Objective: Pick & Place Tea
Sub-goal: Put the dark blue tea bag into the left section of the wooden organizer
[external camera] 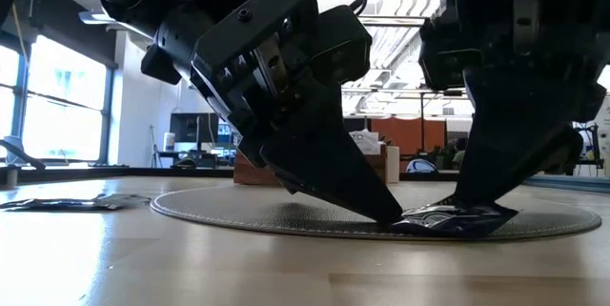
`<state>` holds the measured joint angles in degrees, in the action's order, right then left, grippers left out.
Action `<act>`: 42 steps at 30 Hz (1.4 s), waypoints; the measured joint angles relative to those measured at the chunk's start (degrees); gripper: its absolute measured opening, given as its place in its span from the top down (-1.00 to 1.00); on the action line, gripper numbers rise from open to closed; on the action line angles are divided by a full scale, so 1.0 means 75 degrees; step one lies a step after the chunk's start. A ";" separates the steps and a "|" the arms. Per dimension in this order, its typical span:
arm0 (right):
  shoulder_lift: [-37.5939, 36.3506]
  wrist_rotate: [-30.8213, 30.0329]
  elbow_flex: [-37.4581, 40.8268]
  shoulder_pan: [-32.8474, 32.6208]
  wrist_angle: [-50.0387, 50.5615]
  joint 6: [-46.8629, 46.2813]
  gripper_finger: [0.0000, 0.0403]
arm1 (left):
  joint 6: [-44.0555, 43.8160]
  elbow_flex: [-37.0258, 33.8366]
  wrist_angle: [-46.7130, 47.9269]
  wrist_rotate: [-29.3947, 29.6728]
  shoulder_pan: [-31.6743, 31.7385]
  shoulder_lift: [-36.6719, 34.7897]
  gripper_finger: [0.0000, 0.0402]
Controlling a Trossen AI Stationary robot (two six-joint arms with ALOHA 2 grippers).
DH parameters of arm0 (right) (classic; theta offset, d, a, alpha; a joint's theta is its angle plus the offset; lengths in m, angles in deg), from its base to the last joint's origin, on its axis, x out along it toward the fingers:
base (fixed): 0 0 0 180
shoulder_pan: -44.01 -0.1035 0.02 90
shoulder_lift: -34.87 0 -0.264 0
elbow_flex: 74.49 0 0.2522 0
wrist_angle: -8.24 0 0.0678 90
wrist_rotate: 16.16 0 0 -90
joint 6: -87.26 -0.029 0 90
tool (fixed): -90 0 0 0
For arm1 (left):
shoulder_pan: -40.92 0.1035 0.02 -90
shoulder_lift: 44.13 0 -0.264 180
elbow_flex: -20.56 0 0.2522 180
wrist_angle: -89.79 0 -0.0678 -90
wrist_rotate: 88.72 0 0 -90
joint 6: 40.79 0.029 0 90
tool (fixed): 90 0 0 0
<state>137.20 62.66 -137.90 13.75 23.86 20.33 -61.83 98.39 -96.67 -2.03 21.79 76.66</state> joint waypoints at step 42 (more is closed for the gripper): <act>0.0003 0.0338 0.0003 0.0044 -0.0270 0.0931 0.98 | -0.0044 0.0239 -0.0010 -0.0503 0.0016 -0.0383 1.00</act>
<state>137.22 65.20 -137.88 14.08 21.84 27.31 -62.15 100.18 -96.74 -5.80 21.90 73.79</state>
